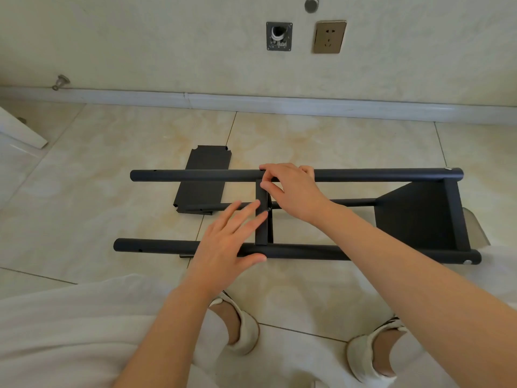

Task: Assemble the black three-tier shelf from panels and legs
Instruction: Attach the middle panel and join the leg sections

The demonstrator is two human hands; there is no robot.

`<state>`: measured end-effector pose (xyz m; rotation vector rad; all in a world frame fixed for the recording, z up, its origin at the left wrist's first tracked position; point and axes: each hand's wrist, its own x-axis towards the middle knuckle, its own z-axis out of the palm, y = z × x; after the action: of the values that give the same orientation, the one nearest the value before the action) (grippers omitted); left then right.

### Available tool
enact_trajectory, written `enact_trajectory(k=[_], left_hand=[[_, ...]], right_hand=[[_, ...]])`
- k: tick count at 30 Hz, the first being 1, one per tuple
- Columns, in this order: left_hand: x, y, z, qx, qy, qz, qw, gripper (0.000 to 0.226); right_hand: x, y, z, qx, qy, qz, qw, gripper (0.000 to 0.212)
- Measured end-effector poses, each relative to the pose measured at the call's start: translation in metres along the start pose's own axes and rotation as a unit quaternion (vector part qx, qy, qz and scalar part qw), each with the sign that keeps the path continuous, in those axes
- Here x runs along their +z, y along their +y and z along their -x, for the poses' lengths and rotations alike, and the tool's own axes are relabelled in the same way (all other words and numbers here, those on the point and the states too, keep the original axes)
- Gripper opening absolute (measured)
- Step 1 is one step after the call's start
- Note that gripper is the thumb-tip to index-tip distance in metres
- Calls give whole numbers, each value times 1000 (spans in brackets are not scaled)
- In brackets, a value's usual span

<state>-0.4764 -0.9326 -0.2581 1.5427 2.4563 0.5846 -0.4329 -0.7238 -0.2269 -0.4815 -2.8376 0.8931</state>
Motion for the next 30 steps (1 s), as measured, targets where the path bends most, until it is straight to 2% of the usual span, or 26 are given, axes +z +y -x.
enact_trajectory(k=[3,7,10,12,15,17,19,21,24,30], left_hand=[[4,-4,0,-20,-50,47,997,71],[3,-3,0,-24,-39,52,998,69],[3,-2,0,-19,-21,58,998,71],[4,-1,0,-22,-19,65,997,73],[4,0,0,-32,-34,87,995,74],[4,-1,-1,-34,-38,88,995,73],[4,-1,0,-31,-32,83,996,72],[4,-1,1,-18,-22,65,997,70],[4,-2,2,0,-24,23,999,69],[-4,-8,-7,105,14,-154,982,65]], right_hand=[[0,-4,0,4,11,10,1000,19],[-2,-7,5,-5,4,14,1000,13],[-2,-3,18,-53,99,-21,993,10],[-1,0,28,-44,132,-85,987,9],[6,5,43,8,69,-190,979,15],[14,12,49,50,68,-219,972,9],[16,19,49,99,68,-234,965,8],[14,26,45,130,-6,-197,972,11],[15,31,41,130,-162,-160,965,18],[22,19,25,87,-271,-156,946,17]])
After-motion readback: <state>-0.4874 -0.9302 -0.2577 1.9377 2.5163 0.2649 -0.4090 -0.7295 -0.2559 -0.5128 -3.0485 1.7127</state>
